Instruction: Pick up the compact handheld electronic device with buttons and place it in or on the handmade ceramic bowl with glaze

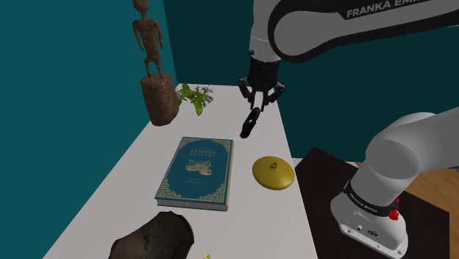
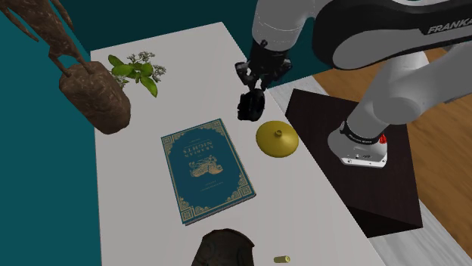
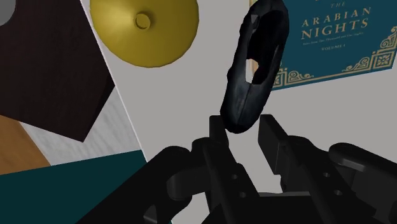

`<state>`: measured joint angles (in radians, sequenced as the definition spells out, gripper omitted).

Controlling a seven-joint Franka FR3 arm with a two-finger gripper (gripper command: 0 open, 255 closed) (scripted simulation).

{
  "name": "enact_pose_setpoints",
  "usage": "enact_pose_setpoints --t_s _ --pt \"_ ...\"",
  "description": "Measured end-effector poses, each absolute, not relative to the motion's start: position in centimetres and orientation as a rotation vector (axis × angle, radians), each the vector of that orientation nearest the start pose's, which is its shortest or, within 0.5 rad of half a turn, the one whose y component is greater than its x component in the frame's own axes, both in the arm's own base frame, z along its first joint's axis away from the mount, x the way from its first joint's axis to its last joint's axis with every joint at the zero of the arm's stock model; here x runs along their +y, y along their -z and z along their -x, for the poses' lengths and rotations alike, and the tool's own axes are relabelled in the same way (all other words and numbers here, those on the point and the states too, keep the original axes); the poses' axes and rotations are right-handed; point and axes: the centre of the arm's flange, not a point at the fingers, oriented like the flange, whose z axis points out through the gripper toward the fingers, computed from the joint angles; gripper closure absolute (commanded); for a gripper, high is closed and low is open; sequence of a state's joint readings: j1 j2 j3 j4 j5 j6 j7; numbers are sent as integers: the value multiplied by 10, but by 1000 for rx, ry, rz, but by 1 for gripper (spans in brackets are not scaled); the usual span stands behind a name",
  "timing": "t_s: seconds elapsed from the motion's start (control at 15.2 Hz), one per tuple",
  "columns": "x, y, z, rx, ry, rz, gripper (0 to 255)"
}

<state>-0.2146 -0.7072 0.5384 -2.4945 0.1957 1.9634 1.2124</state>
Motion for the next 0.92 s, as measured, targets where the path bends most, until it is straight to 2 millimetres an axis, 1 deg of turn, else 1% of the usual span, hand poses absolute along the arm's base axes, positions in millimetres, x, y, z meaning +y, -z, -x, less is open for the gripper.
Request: enact_pose_setpoints --t_s 0.13,0.2,0.4,0.53,0.73,0.92 --pt "168 -501 -343 1588 295 2747 255" --pt "181 -499 -342 1588 295 2747 255" --pt "221 -504 -336 1588 295 2747 255" --pt "246 -510 -338 1588 296 2748 255" --pt "288 -515 -334 1588 295 2748 255" --pt "325 -523 -330 1588 296 2748 255"
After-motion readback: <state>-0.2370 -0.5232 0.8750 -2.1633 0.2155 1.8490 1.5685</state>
